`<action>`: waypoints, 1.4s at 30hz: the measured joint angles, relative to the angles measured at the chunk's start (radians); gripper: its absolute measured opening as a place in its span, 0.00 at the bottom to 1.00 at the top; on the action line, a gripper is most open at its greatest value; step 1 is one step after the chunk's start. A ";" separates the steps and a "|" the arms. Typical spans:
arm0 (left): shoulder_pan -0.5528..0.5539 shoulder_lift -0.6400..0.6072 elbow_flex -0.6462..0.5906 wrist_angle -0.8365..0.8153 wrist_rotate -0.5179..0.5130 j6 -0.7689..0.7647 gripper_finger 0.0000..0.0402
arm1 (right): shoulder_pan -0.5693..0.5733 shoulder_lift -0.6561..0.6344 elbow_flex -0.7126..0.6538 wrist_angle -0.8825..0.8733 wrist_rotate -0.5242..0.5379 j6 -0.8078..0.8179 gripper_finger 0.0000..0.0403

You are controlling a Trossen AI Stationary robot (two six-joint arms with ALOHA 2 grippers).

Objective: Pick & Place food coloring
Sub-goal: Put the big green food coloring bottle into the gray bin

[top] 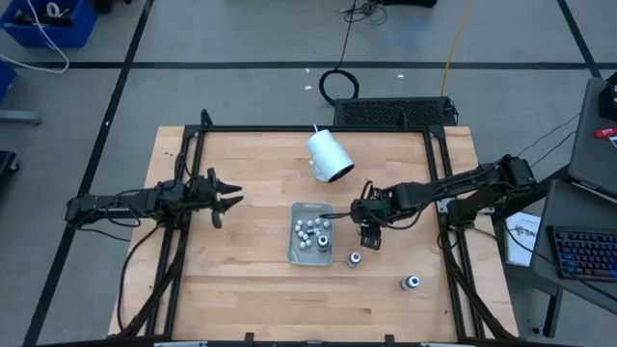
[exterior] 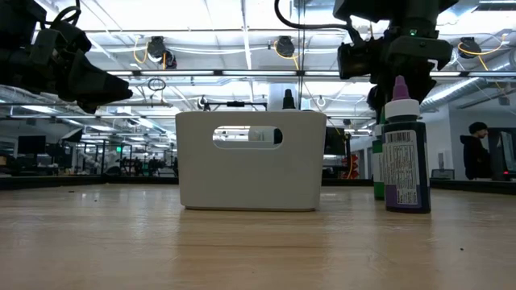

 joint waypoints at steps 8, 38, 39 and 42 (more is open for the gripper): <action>0.000 0.000 0.000 0.000 0.000 0.000 0.37 | 0.000 0.000 0.000 -0.003 0.000 0.004 0.52; 0.000 0.000 0.000 0.000 0.000 0.000 0.37 | 0.037 0.002 0.353 -0.132 0.118 -0.218 0.27; 0.000 0.000 0.000 0.000 0.000 0.000 0.37 | 0.045 0.009 0.396 -0.156 0.136 -0.227 0.27; 0.000 0.000 0.000 0.000 0.000 0.000 0.37 | 0.072 0.050 0.520 -0.227 0.189 -0.241 0.27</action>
